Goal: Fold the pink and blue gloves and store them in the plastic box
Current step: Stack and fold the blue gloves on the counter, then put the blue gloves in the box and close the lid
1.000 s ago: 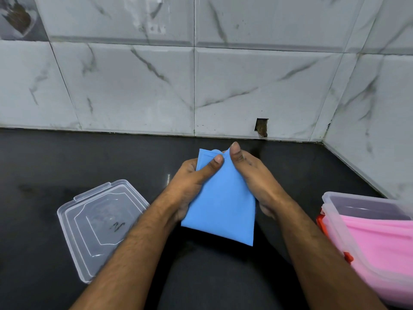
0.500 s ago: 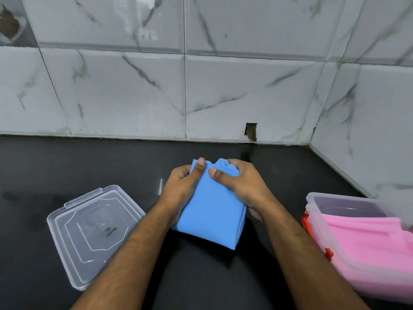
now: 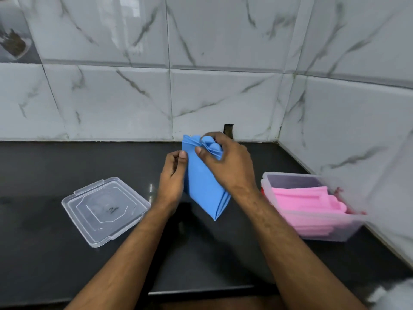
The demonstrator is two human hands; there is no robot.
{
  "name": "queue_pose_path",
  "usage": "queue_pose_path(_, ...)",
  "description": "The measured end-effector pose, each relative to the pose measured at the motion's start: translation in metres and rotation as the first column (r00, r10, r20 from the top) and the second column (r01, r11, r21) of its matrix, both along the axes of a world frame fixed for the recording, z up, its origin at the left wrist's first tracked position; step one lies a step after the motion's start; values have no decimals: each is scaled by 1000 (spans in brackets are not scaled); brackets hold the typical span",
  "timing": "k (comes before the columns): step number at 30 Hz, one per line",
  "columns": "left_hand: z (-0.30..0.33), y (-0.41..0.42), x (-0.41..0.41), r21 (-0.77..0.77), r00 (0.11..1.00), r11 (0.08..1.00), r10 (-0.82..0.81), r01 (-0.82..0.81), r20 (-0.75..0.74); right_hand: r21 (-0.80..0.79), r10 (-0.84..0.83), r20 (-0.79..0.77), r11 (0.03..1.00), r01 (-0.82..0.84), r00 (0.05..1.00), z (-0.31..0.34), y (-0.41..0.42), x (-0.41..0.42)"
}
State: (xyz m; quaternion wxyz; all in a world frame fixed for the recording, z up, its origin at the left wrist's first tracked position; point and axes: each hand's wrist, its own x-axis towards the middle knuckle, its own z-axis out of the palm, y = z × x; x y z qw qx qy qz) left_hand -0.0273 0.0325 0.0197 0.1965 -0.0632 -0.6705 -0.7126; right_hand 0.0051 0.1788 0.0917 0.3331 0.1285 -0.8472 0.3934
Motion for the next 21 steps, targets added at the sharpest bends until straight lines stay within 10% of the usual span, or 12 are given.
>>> queue_pose_path(10,53,68,41,122,955,948,-296,294,3,-112,-113,-68,988,105,991,50,78,55)
queue_pose_path(21,80,131,51,-118,921,918,-386,378,-56,-181,22,365,982,48,931,55,185,87)
